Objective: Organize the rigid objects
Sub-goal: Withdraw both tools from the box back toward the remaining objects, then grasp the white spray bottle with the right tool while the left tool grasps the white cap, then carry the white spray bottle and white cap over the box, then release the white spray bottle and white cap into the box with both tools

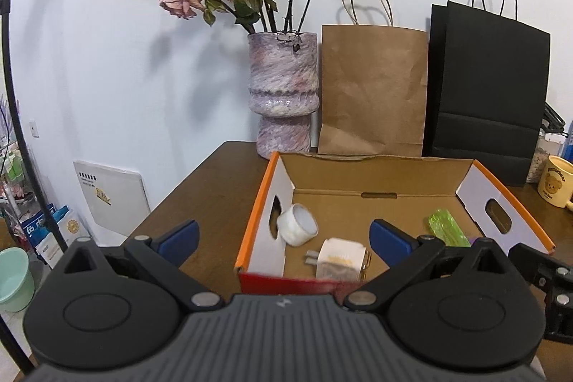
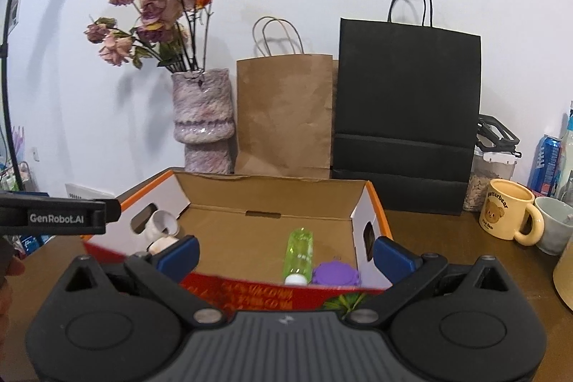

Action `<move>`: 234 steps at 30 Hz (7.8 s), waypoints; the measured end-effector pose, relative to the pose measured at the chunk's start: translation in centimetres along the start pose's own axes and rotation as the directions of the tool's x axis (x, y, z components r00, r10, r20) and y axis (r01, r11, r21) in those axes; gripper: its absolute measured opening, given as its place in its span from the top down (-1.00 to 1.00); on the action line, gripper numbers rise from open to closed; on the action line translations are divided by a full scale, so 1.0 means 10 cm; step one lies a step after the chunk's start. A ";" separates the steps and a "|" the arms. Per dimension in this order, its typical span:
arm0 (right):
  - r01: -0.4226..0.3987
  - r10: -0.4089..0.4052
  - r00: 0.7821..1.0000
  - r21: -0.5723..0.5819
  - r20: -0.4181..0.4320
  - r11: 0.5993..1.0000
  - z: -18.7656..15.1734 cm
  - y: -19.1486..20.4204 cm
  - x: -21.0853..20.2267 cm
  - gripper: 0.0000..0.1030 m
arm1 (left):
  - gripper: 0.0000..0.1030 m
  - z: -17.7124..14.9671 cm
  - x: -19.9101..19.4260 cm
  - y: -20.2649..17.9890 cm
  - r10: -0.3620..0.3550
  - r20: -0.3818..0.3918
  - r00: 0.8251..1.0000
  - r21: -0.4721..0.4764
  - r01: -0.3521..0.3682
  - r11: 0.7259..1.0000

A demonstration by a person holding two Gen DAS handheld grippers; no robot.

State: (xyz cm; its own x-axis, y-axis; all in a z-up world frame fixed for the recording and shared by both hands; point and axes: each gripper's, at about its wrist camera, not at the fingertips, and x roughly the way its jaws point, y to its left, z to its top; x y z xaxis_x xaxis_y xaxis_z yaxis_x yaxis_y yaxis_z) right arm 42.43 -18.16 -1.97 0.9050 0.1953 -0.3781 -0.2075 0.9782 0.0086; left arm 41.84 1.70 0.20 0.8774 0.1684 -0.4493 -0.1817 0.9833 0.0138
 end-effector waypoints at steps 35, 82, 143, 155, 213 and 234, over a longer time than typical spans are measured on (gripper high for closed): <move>-0.042 0.034 0.991 -0.058 -0.132 0.997 -0.86 0.53 -0.97 -1.00 | -1.00 -0.91 -0.95 0.49 -0.025 -0.071 0.997 0.038 0.028 0.999; -0.077 0.063 0.976 -0.057 -0.208 0.995 -1.05 0.81 -0.83 -0.88 | -1.00 -1.22 -0.87 0.79 -0.063 -0.157 0.986 0.028 0.068 0.997; -0.024 0.025 0.999 0.016 -0.048 1.000 -0.61 0.46 -0.43 -0.88 | 0.20 -0.94 -0.36 0.60 -0.078 -0.133 0.988 0.091 0.090 0.992; -0.041 0.041 0.999 0.002 -0.022 0.999 -0.52 0.46 -0.52 -0.88 | 0.20 -0.77 -0.49 0.50 -0.079 -0.082 0.993 0.079 0.085 0.993; 0.004 -0.004 0.999 -0.009 0.042 1.000 0.37 -0.11 0.79 -0.88 | 0.20 0.33 0.64 -0.34 -0.064 0.044 0.997 0.025 0.063 0.998; 0.020 -0.022 0.999 -0.031 -0.050 0.999 0.26 -0.25 1.20 -1.00 | -0.86 0.31 1.01 -0.37 -0.018 0.029 0.999 0.056 0.016 0.998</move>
State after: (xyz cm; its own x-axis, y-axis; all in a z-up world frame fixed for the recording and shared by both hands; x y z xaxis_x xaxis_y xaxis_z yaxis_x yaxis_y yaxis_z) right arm 54.77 -18.10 -4.09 0.8896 0.1699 -0.4239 -0.2003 0.9793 -0.0279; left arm 52.80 0.00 -1.59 0.8930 0.1528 -0.4233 -0.1423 0.9882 0.0565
